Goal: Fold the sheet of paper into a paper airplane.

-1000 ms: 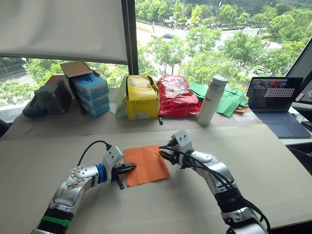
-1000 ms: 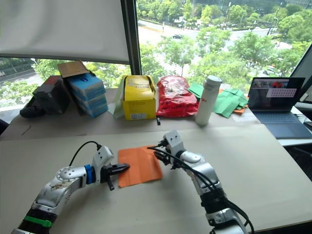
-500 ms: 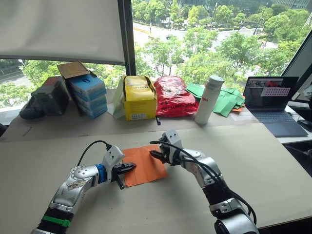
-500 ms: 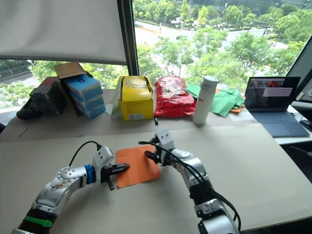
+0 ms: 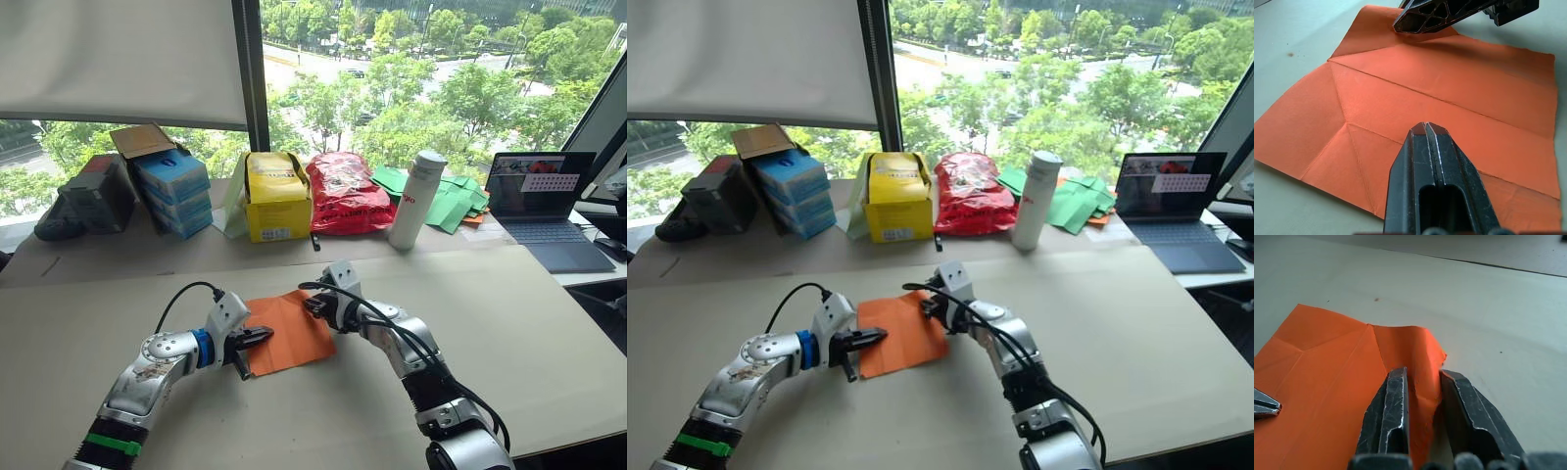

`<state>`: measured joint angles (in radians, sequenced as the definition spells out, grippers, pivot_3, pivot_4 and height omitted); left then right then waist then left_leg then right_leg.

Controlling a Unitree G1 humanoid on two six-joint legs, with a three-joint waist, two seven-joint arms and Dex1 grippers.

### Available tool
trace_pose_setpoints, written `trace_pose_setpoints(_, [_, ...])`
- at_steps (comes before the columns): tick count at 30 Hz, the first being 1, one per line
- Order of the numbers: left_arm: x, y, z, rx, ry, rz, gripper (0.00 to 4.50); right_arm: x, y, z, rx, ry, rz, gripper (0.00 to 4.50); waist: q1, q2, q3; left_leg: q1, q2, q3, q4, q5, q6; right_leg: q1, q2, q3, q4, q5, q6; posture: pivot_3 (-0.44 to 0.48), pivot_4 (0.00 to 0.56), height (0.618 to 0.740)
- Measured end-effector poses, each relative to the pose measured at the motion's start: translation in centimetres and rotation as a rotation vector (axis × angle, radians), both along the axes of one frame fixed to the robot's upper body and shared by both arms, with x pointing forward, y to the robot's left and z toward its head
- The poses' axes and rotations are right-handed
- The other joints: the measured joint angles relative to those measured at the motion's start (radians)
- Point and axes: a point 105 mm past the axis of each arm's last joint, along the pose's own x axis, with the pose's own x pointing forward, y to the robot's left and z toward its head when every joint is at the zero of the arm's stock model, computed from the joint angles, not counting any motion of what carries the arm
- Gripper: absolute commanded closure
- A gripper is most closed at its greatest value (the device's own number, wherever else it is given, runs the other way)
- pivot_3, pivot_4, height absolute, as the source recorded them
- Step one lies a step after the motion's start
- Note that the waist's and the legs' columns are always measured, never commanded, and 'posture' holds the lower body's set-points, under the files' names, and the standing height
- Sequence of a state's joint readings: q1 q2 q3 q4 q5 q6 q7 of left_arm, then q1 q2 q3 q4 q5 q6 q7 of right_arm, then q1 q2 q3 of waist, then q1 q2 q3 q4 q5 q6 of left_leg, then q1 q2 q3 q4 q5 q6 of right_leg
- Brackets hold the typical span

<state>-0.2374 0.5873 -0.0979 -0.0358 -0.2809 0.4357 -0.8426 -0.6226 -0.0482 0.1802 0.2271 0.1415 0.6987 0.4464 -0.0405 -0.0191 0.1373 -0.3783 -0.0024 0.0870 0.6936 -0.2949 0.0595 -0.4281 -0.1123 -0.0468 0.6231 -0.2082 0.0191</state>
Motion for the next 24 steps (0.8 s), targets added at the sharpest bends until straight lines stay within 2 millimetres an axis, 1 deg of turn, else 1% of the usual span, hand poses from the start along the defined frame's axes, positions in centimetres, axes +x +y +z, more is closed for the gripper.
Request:
trace_pose_setpoints(7, [0.0, -0.1, 0.1, 0.001, -0.002, -0.003, 4.5, -0.1, 0.1, 0.0, 0.006, -0.004, 0.009, 4.47, 0.0, 0.0, 0.0, -0.003, 0.0, 0.0, 0.0, 0.0, 0.0, -0.003, 0.0, 0.001, 0.0, 0.0, 0.0, 0.0, 0.15, 0.74])
trace_pose_setpoints(12, [-0.1, -0.3, 0.4, -0.001, -0.008, -0.017, 4.5, -0.6, -0.5, 0.5, 0.012, -0.042, 0.005, 4.47, 0.002, 0.0, 0.0, -0.01, 0.0, 0.0, 0.0, 0.0, -0.001, -0.01, 0.0, 0.002, 0.002, 0.0, 0.0, 0.0, 0.15, 0.74])
trace_pose_setpoints(15, [-0.5, -1.0, 0.5, -0.033, 0.015, -0.041, 4.5, -1.6, -0.9, 1.3, 0.013, -0.087, 0.006, 4.47, 0.005, 0.0, 0.0, -0.012, 0.0, 0.0, 0.0, 0.0, 0.0, -0.011, 0.0, 0.001, 0.002, 0.0, 0.0, 0.0, 0.15, 0.74])
trace_pose_setpoints(17, [-0.9, -1.9, 0.7, -0.07, 0.037, -0.071, 4.5, -2.5, -1.3, 1.4, -0.003, -0.104, 0.008, 4.47, 0.005, 0.0, 0.0, -0.013, 0.0, 0.0, 0.001, 0.0, 0.0, -0.011, 0.001, -0.001, 0.002, 0.0, 0.0, 0.0, 0.15, 0.74])
trace_pose_setpoints(20, [-1.4, -2.6, 1.2, -0.09, 0.045, -0.107, 4.5, -3.8, -1.7, 0.9, -0.021, -0.085, -0.003, 4.47, 0.006, 0.0, 0.0, -0.013, 0.0, 0.0, 0.001, 0.0, 0.0, -0.011, 0.002, -0.004, 0.002, 0.0, 0.0, 0.0, 0.15, 0.74])
trace_pose_setpoints(21, [-1.5, -2.7, 1.3, -0.091, 0.048, -0.119, 4.5, -4.4, -2.0, 0.5, -0.032, -0.066, -0.016, 4.47, 0.007, 0.0, 0.0, -0.013, 0.0, 0.0, 0.001, 0.0, 0.0, -0.011, 0.002, -0.005, 0.001, 0.0, 0.0, 0.0, 0.15, 0.74])
trace_pose_setpoints(23, [-1.8, -2.8, 1.1, -0.084, 0.063, -0.133, 4.5, -5.2, -2.5, -0.4, -0.046, -0.022, -0.041, 4.47, 0.009, 0.0, 0.0, -0.013, 0.0, 0.001, 0.001, 0.0, 0.0, -0.011, 0.004, -0.005, 0.001, 0.0, 0.0, 0.0, 0.15, 0.74])
trace_pose_setpoints(24, [-1.9, -2.8, 0.9, -0.08, 0.071, -0.137, 4.5, -5.5, -2.6, -0.4, -0.047, -0.016, -0.053, 4.47, 0.009, 0.0, 0.0, -0.013, 0.0, 0.001, 0.001, 0.0, 0.0, -0.011, 0.004, -0.004, 0.0, 0.0, 0.0, 0.0, 0.15, 0.74])
